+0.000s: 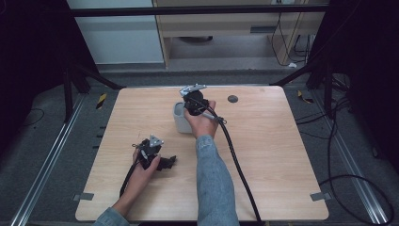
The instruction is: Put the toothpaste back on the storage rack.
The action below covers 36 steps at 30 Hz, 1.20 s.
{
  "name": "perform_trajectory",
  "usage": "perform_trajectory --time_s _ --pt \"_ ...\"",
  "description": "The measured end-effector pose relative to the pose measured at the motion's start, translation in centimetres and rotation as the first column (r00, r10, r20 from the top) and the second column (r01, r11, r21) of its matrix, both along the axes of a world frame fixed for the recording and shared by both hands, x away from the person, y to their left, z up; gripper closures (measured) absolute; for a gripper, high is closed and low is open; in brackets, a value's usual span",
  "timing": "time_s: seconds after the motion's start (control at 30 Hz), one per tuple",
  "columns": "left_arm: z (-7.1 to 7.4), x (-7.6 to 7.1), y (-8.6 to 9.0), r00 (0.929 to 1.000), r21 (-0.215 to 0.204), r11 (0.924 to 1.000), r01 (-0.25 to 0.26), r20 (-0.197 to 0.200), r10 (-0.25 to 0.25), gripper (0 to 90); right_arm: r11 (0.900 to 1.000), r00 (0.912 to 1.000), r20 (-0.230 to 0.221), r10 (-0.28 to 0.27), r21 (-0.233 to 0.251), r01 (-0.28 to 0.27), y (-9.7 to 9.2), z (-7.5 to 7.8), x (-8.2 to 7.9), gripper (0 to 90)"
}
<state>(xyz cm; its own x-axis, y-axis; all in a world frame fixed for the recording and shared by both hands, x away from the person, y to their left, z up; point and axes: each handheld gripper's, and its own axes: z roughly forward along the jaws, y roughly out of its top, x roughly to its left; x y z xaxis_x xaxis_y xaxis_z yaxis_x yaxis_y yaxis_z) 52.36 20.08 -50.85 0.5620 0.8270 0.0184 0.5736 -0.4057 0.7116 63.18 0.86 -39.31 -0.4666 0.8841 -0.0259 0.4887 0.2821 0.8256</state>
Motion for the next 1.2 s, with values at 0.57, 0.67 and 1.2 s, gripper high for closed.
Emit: perform_trajectory --time_s 0.57,0.67,1.2 --pt "-0.01 0.0 -0.01 1.0 -0.001 1.0 -0.001 0.001 0.001 0.0 1.0 1.0 -0.002 -0.001 0.004 0.001 0.0 -0.02 0.09 78.8" --pt "-0.01 0.0 -0.01 1.0 -0.001 1.0 0.0 0.001 0.0 0.0 1.0 1.0 -0.001 0.0 0.007 0.0 -0.01 -0.04 0.1 78.5" --pt "-0.01 0.0 0.0 1.0 0.0 1.0 -0.001 0.001 0.001 0.0 0.9998 0.9999 0.008 0.008 0.02 -0.008 -0.13 0.27 -0.1 74.8"
